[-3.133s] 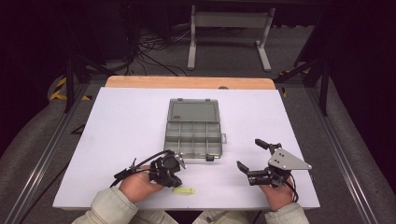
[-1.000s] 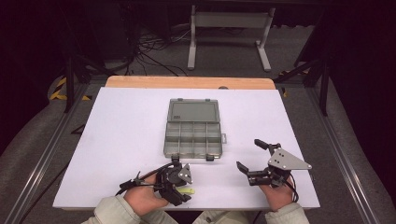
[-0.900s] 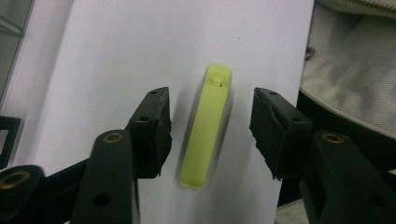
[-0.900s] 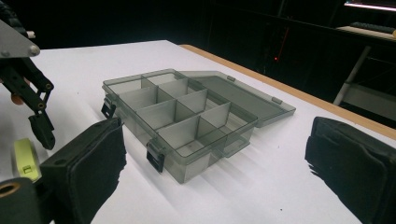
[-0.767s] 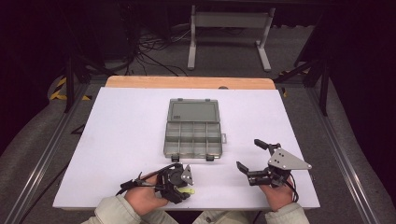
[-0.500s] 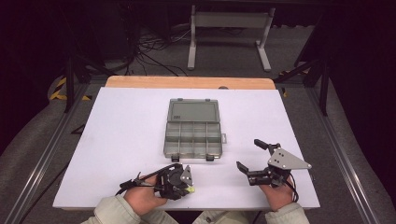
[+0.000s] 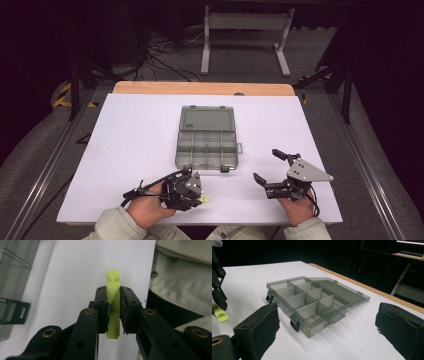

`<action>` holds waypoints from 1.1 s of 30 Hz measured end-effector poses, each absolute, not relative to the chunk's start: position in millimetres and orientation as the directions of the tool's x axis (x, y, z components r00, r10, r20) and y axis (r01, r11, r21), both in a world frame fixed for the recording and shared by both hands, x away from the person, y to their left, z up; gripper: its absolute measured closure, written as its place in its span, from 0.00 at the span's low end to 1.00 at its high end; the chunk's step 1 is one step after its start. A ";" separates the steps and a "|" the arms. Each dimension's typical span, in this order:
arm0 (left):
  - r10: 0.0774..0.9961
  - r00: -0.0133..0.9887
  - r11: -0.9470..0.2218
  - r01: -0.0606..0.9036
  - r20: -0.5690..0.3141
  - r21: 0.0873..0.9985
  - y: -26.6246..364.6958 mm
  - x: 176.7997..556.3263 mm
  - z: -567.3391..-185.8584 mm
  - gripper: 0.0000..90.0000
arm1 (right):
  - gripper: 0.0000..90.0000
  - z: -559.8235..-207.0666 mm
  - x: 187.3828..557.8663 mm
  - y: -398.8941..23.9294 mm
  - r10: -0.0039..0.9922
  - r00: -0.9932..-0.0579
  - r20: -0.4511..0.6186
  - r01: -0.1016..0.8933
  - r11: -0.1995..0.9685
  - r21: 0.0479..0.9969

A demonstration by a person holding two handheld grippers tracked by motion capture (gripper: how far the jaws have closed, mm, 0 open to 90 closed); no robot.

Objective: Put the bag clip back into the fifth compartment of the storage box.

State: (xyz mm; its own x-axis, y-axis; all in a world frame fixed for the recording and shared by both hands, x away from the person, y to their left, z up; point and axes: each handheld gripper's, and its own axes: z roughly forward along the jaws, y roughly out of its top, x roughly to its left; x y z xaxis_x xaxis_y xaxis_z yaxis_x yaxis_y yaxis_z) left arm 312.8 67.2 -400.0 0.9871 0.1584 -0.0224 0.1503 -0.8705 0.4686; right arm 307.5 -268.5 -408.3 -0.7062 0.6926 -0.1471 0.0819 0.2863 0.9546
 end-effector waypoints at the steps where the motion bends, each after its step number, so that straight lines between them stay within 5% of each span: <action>1: 0.154 0.988 -0.871 0.146 -0.021 0.470 67.7 313.0 -398.5 0.86 | 0.06 -408.3 307.5 -268.5 0.693 -0.706 -0.147 0.082 0.286 0.955; 33: 0.230 0.972 -0.767 0.213 -0.052 0.605 97.8 324.8 -362.8 0.86 | 0.06 -408.3 306.0 -269.1 0.696 -0.701 -0.152 0.081 0.289 0.954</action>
State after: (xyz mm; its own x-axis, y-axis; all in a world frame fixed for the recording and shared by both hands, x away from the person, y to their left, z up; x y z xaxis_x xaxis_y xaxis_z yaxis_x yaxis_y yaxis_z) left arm 324.8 97.8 -362.8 0.9718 0.2299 -0.0515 0.2135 -0.7668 0.6054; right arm 306.0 -269.1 -408.3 -0.7014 0.6965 -0.1515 0.0810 0.2891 0.9539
